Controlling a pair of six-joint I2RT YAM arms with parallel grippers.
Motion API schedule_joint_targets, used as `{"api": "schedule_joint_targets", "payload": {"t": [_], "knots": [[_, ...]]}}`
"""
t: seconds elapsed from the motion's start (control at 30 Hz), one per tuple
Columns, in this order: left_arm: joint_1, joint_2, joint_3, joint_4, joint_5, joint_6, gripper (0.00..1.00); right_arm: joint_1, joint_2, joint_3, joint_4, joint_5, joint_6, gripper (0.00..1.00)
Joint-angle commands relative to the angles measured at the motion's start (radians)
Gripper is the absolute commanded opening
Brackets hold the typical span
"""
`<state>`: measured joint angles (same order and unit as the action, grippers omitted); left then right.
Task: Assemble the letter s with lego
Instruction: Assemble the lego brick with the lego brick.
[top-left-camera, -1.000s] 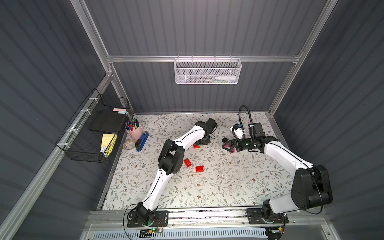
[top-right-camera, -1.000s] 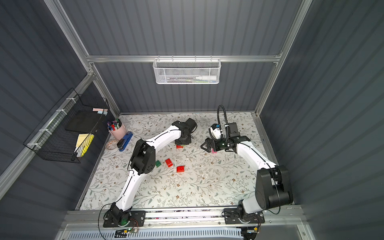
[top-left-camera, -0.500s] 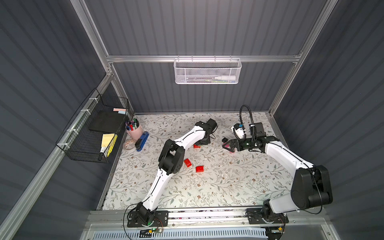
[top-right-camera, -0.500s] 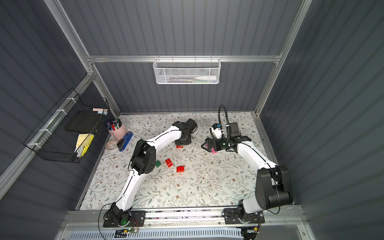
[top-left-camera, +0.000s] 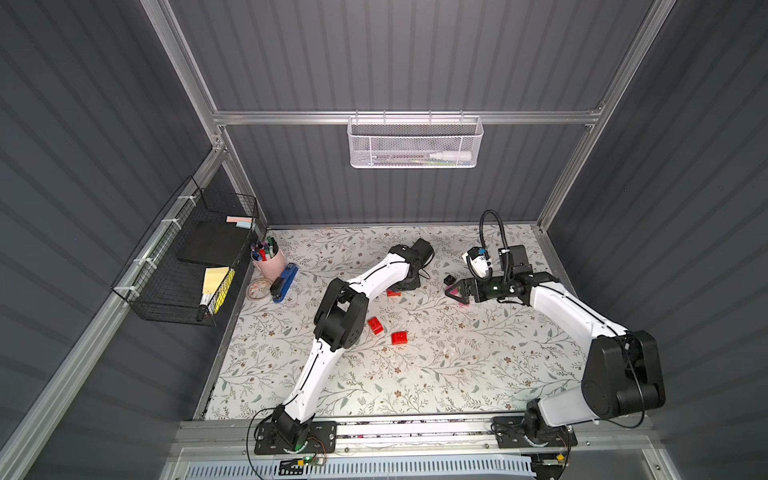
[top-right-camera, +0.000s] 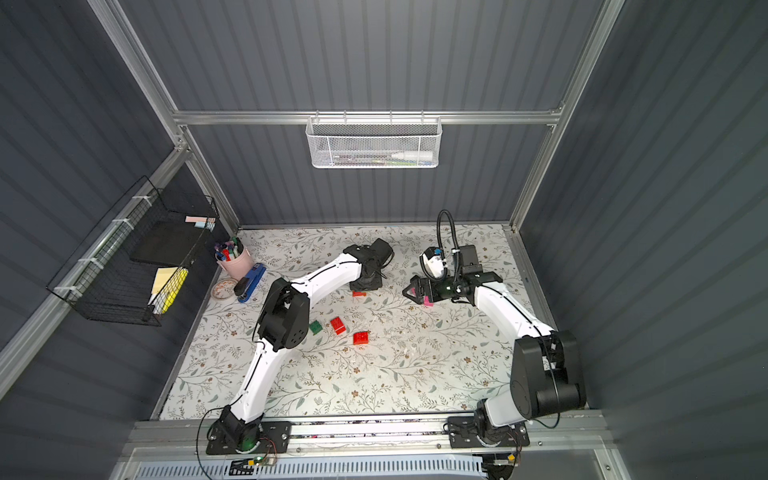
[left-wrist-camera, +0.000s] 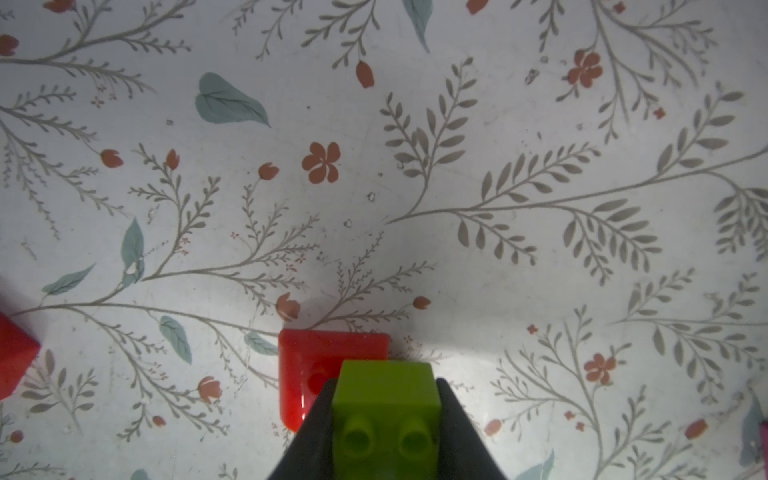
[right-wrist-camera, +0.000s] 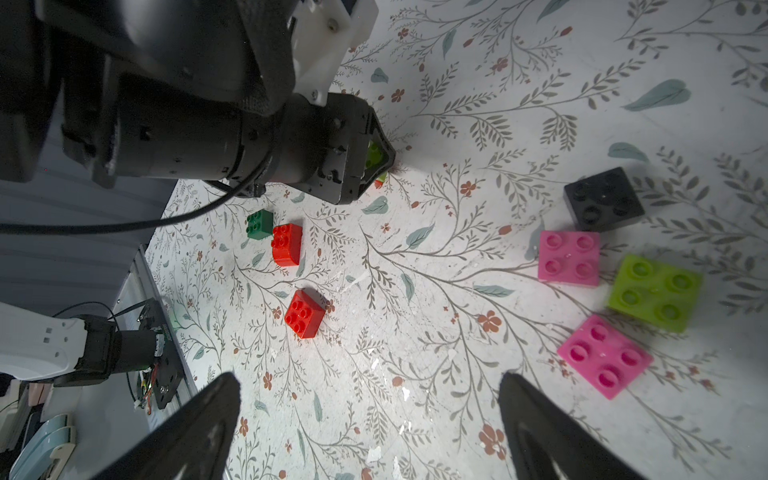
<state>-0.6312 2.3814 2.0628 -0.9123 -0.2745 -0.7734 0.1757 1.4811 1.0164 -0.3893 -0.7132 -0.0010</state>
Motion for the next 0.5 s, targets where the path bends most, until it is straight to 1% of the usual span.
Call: {"api": "schedule_joint_targets", "payload": {"t": [0.0, 0.2, 0.47], "knots": [[0.038, 0.068, -0.061, -0.020, 0.058, 0.008, 0.31, -0.005, 0.004, -0.016, 0.006, -0.022, -0.014, 0.99], [0.041, 0.065, -0.031, -0.035, 0.066, 0.041, 0.36, -0.005, -0.001, -0.012, 0.004, -0.024, -0.012, 0.99], [0.042, 0.051, -0.012, -0.029, 0.082, 0.067, 0.45, -0.005, -0.006, -0.010, 0.001, -0.026, -0.010, 0.99]]}}
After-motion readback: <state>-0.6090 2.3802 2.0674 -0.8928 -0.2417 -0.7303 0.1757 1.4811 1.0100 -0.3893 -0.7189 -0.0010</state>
